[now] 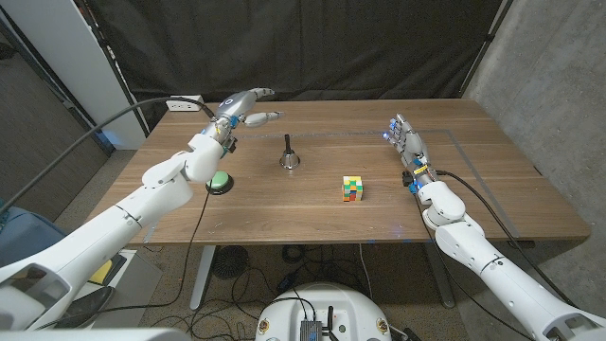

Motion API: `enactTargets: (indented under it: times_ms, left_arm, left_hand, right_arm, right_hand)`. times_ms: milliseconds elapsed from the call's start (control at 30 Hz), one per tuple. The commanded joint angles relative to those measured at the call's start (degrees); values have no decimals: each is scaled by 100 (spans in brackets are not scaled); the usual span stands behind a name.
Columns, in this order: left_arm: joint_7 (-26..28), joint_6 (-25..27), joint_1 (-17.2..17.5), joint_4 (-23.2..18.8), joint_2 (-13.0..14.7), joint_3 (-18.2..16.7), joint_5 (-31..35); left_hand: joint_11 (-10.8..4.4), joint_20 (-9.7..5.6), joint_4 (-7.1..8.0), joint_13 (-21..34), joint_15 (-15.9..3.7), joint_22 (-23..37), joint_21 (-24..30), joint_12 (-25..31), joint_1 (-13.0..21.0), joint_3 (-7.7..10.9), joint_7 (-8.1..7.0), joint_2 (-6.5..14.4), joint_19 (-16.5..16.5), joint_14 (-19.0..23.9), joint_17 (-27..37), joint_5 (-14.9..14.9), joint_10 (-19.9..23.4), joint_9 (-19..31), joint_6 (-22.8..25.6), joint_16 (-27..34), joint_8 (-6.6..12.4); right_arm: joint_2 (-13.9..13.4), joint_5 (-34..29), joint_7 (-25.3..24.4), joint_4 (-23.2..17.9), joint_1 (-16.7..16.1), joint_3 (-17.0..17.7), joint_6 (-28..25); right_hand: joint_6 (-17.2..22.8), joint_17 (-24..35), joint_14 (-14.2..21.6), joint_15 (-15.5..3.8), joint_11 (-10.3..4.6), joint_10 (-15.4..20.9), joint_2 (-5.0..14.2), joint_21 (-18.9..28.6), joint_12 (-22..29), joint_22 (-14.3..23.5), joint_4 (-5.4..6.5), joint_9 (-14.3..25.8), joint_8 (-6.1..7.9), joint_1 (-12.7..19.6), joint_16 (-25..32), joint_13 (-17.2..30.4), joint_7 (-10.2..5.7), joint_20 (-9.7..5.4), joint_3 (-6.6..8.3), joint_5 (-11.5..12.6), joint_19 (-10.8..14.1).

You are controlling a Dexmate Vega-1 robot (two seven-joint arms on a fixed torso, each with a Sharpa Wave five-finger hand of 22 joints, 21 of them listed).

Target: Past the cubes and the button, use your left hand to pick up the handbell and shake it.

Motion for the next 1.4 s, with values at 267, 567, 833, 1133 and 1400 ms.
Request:
enactTargets:
  times_ms: [267,567,833,1133,1400]
  left_arm:
    - [-1434,569,-595,-450,264,411,419]
    - [-2121,636,-947,-471,234,676,629]
    - [-2321,706,-1118,-457,149,807,875]
    - [-2786,678,-1387,-425,114,1000,1133]
    - [-3109,558,-1589,-360,60,1141,1347]
  left_hand:
    - [-108,-23,23,16,-70,21,-28,-26,142,51,-76,-7,27,91,14,-1,43,23,82,-3,-35]
    - [-87,50,23,20,-78,21,-32,-62,208,69,-95,-4,56,103,13,-5,18,25,72,-18,-63]
    - [-102,313,-5,26,-41,22,90,-104,418,120,-142,-11,485,154,14,-12,45,29,114,-30,-89]
    - [-265,364,-39,34,-94,33,162,-95,731,216,-180,26,790,330,19,-2,198,35,327,-1,-52]
    - [-357,335,-106,37,-149,30,155,-121,1112,349,-224,80,861,367,21,29,218,38,316,-11,-78]
  right_arm:
    - [-80,61,-11,-126,-99,65,-58]
    - [-60,126,94,-68,-112,73,31]
    - [-57,131,58,-92,-178,106,81]
    - [-69,107,45,-111,-188,120,101]
    - [-61,111,40,-120,-185,123,99]
  right_hand:
    - [55,13,41,17,0,27,8,30,-5,23,-25,12,-2,64,39,6,-15,-11,26,-4,89]
    - [46,16,78,40,-6,24,23,51,-11,23,-27,13,-10,80,50,7,-4,-11,34,-4,170]
    - [42,20,96,45,-1,20,29,47,-16,23,-29,13,-13,90,55,8,4,-11,37,-4,183]
    - [39,24,67,51,-9,2,32,27,-26,23,-31,14,-16,100,41,9,7,2,39,-6,156]
    - [37,26,56,51,-5,-3,33,19,-29,23,-31,14,-18,106,35,11,-1,0,39,-7,153]
